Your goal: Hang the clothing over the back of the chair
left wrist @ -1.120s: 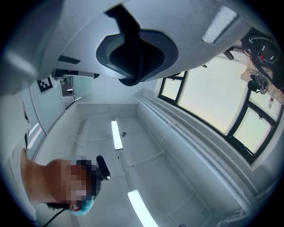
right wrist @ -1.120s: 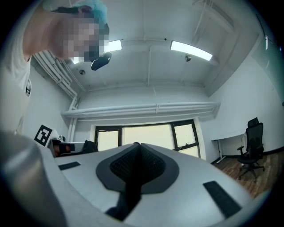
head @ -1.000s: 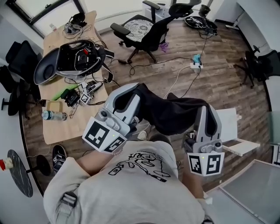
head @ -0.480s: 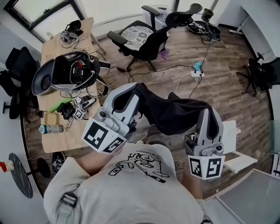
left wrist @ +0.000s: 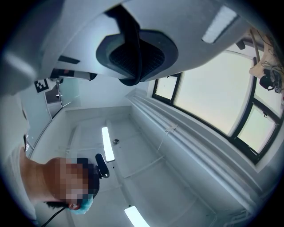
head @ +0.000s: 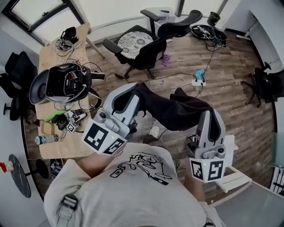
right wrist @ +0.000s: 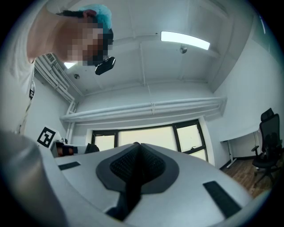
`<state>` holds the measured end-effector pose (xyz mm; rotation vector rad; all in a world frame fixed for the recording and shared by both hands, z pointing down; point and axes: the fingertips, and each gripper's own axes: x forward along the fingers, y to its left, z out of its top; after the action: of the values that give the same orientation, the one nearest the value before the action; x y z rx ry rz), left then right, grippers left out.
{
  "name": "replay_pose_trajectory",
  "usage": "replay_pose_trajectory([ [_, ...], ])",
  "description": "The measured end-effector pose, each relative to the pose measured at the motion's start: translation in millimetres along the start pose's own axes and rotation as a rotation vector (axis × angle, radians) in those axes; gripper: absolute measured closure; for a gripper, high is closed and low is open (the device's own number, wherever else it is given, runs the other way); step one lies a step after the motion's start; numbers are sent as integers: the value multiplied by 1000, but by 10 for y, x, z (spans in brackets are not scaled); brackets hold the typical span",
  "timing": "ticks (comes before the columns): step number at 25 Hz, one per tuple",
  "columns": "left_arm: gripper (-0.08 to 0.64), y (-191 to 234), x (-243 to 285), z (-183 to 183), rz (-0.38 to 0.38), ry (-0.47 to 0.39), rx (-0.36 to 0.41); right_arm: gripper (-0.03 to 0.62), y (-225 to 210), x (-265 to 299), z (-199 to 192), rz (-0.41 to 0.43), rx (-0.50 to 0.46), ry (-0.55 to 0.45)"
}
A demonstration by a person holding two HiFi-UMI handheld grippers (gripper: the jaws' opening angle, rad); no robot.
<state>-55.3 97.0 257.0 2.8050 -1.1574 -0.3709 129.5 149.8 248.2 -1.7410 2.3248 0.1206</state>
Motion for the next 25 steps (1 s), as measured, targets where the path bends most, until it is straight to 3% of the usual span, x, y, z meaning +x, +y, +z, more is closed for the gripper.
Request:
replay_pose_trajectory([
  [10, 551, 74, 614, -222, 38, 12, -14, 581, -656, 381, -60, 9, -5, 10],
  [25, 551, 534, 1226, -275, 36, 6, -31, 581, -1008, 1018, -149, -5, -5, 9],
])
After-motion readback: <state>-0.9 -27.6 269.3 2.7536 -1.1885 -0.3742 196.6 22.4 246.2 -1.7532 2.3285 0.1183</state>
